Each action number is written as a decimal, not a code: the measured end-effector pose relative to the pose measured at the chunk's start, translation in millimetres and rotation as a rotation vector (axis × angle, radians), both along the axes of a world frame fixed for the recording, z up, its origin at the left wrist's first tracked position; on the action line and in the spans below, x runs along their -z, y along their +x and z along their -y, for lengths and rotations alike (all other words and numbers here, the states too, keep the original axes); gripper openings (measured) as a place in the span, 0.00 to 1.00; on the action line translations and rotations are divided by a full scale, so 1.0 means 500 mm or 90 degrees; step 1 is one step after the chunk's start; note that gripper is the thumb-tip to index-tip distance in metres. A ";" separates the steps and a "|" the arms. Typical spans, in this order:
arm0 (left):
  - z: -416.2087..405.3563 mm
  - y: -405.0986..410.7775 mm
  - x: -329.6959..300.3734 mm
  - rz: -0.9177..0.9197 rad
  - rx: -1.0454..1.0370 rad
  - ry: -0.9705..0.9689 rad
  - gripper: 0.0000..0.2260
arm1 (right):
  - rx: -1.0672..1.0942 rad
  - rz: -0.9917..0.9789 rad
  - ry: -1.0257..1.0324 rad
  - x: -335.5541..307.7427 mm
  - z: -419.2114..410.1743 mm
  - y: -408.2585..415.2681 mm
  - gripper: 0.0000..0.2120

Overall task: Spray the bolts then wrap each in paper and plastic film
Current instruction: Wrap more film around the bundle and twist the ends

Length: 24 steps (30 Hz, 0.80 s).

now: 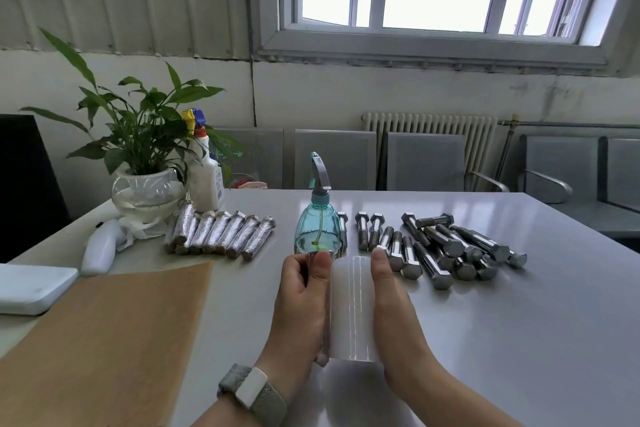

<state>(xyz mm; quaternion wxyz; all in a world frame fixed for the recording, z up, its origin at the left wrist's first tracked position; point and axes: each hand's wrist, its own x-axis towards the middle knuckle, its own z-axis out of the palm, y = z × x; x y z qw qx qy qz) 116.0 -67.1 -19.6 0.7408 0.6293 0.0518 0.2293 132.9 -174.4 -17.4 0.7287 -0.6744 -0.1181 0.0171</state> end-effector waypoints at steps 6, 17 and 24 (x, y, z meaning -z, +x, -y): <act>0.015 -0.014 -0.002 -0.019 0.189 -0.250 0.22 | 0.127 0.046 -0.093 0.008 0.004 0.003 0.33; -0.019 0.008 0.010 -0.007 0.113 0.001 0.19 | -0.114 -0.146 -0.001 -0.004 0.024 0.016 0.34; -0.024 0.013 0.007 -0.003 0.036 0.005 0.25 | 0.034 -0.038 -0.036 -0.002 0.008 0.007 0.38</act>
